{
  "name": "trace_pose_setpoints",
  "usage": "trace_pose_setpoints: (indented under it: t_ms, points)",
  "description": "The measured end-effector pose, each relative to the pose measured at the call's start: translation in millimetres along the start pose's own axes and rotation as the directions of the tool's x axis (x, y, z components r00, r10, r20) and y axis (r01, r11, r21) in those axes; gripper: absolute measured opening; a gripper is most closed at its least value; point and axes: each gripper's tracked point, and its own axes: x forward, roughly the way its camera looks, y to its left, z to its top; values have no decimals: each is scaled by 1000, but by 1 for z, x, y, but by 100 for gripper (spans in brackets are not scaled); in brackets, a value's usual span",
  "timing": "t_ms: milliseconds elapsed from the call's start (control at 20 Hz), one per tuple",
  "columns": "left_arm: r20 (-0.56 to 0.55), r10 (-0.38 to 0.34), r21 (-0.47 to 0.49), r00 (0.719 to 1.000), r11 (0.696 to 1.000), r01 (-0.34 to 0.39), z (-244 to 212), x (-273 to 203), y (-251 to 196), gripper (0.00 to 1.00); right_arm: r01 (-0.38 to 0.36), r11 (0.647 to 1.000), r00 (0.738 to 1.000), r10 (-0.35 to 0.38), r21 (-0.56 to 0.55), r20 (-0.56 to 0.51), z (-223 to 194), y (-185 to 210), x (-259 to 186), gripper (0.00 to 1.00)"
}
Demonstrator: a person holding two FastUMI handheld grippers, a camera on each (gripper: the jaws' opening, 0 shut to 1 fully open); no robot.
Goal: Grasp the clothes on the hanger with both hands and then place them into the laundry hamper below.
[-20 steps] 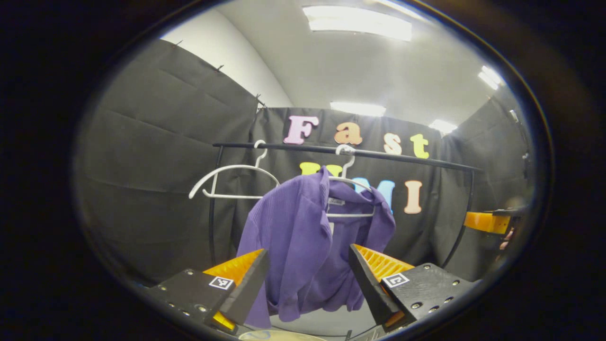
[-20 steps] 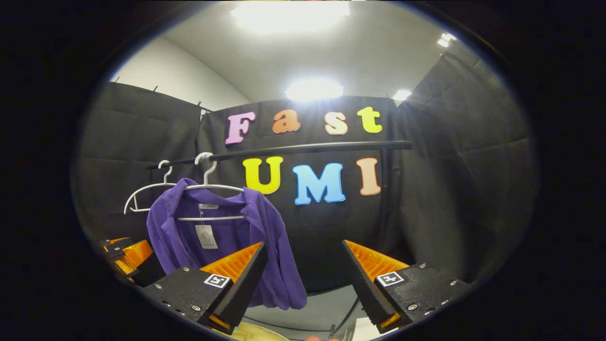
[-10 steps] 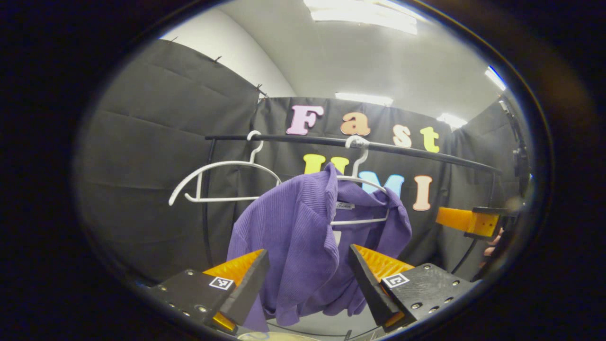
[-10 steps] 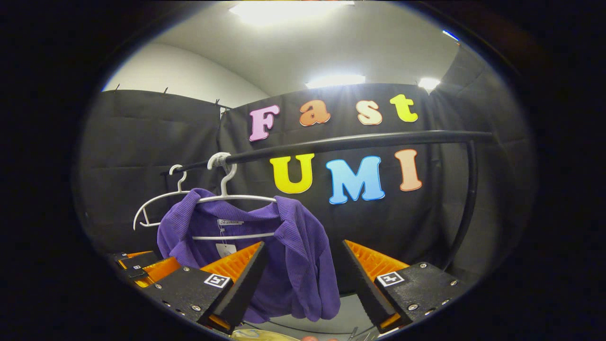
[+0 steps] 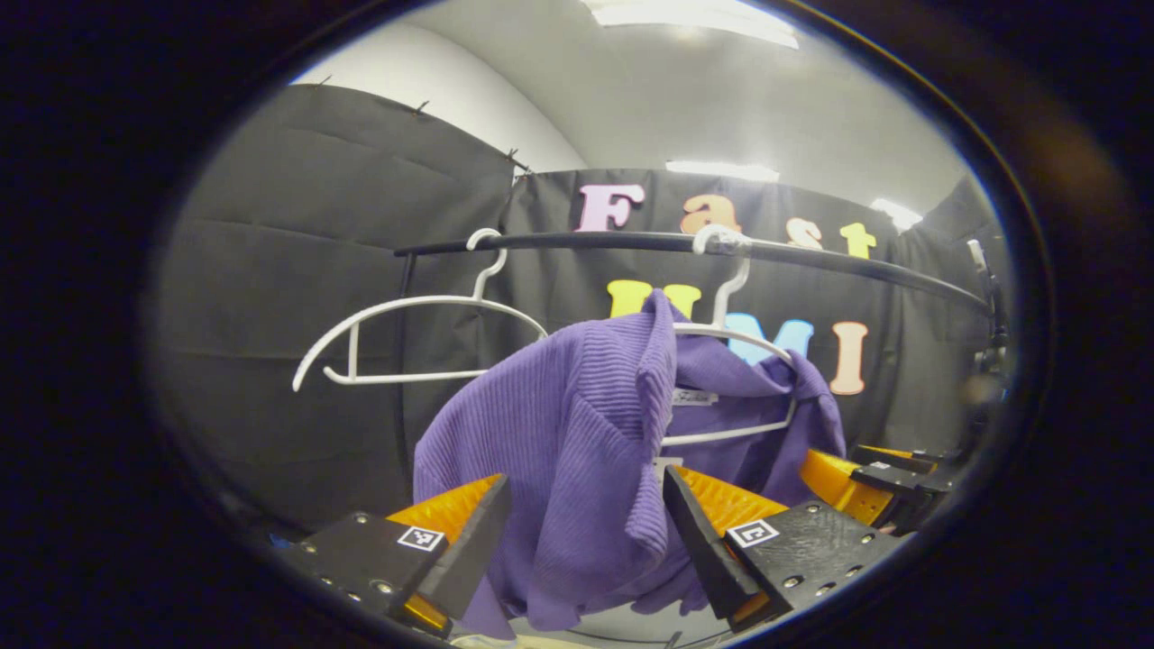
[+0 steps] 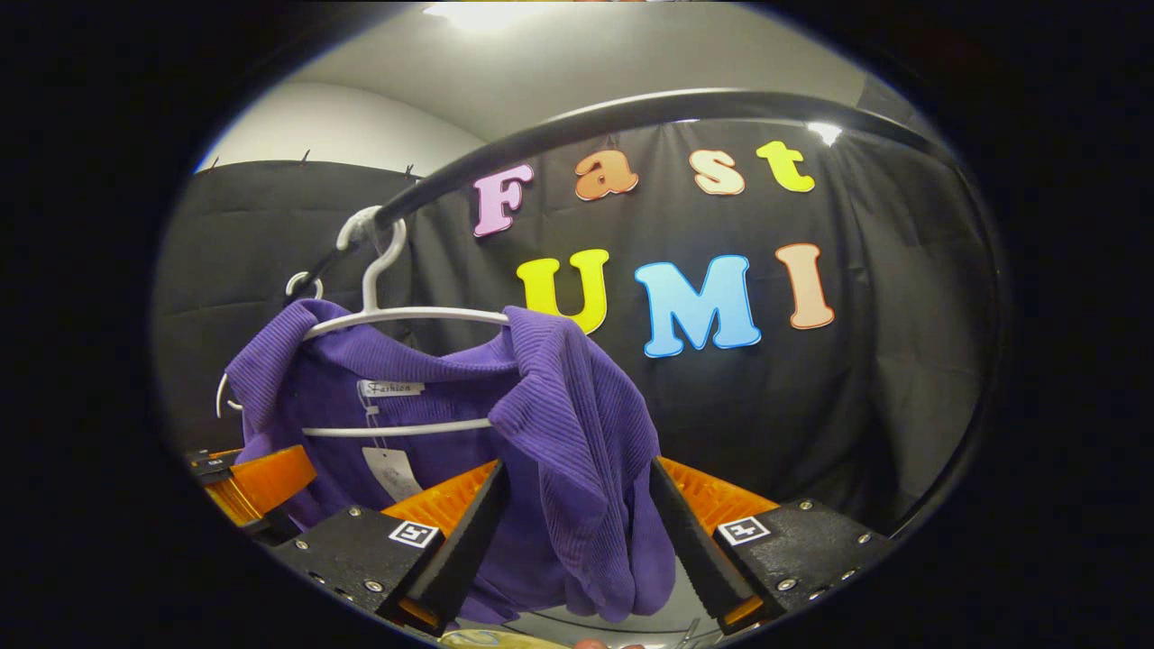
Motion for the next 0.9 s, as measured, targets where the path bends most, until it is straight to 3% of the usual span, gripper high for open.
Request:
trace_pose_setpoints:
  t_ms: [200,350,400,450,500,550,600,650,700,850,900]
  points:
    - [-14,61,-20,998,998,-62,-11,16,2,100,-3,1000,1000,3,14,3,-13,-6,30,95]
    - [3,112,-31,994,993,-112,-7,22,13,79,6,1000,1000,-6,14,24,-11,-8,43,95]
    - [0,106,-33,994,994,-106,-8,23,11,86,-2,1000,1000,2,20,30,-9,-5,45,94]
    - [6,119,-23,993,993,-119,-6,23,12,84,-13,1000,999,13,23,36,-8,-2,46,94]
    - [16,119,-13,993,993,-119,-4,24,12,59,-29,999,999,28,23,40,-6,0,47,93]
    - [21,116,2,993,993,-116,-3,26,11,33,-39,999,998,38,20,45,-7,4,49,85]
    - [27,126,19,992,992,-126,-1,24,11,28,-52,998,997,51,18,48,-7,6,49,79]
    - [30,128,37,991,991,-129,-1,23,10,22,-79,997,996,78,18,50,-7,12,48,64]
    - [34,113,55,993,992,-115,1,18,6,18,-93,995,995,92,21,49,-7,16,47,57]
    - [48,61,84,997,994,-65,4,13,-2,13,-88,995,995,85,50,57,-5,13,49,12]
    - [44,38,77,998,996,-41,4,11,-9,11,-110,991,993,106,73,60,-6,18,49,8]
